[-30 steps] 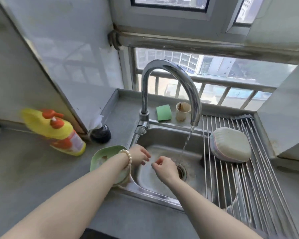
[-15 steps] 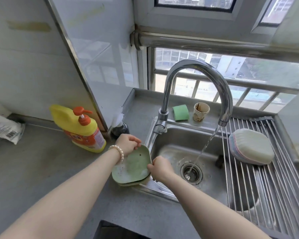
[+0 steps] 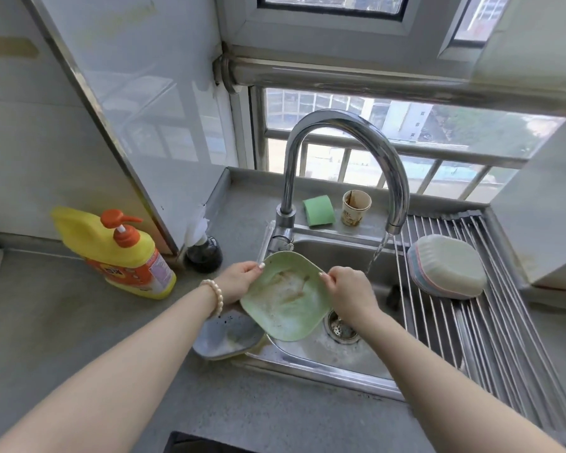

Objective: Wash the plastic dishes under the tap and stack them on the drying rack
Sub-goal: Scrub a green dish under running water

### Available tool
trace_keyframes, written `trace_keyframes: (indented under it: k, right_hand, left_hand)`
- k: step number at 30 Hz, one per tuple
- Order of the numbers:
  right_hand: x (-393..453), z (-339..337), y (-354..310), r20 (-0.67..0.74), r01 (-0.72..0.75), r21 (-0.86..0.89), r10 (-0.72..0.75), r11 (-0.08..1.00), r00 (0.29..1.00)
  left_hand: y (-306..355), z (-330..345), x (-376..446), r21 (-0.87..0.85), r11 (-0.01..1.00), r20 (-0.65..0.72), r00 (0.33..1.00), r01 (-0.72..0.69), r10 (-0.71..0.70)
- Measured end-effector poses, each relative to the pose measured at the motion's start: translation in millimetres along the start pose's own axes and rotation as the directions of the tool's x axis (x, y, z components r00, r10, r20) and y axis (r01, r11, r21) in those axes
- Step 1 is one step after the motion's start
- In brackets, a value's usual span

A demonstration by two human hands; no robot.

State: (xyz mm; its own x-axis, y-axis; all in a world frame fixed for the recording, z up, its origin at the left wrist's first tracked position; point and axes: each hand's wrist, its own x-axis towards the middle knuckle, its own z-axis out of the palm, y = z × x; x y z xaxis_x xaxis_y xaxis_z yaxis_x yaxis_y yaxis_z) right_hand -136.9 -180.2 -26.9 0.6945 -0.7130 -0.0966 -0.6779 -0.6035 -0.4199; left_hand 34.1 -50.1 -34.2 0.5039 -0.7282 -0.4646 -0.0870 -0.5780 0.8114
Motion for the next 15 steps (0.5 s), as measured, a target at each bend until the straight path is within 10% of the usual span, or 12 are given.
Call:
trace_keyframes:
  k: [2, 5, 7, 11, 15]
  right_hand:
    - [-12.8, 14.6, -8.2, -0.166, 0.151, -0.222, -0.19, 0.963, 0.968]
    - [-40.9, 27.9, -21.0, 0.102, 0.461, -0.237, -0.45, 0.855, 0.887]
    - [-51.8, 18.3, -17.3, 0.372, 0.493, -0.207, -0.398, 0.845, 0.838]
    - [-31.1, 17.7, -1.1, 0.369, 0.272, -0.372, -0.128, 0.888, 0.921]
    - [-15.1, 27.9, -27.8, 0.434, 0.307, -0.207, -0.194, 0.929, 0.88]
  left_hand:
    - [-0.9, 10.8, 1.5, -0.084, 0.996, -0.043, 0.999, -0.016, 0.013]
    - [-3.5, 23.8, 6.1, -0.188, 0.981, -0.099, 0.995, -0.036, 0.018]
    - [-7.0, 28.3, 9.2, -0.153, 0.987, -0.101, 0.994, -0.055, 0.04]
    - [-2.5, 41.9, 2.0, -0.182, 0.98, -0.119, 0.991, -0.082, 0.06]
    - [-1.0, 56.5, -0.5, -0.326, 0.941, -0.123, 0.991, -0.089, 0.051]
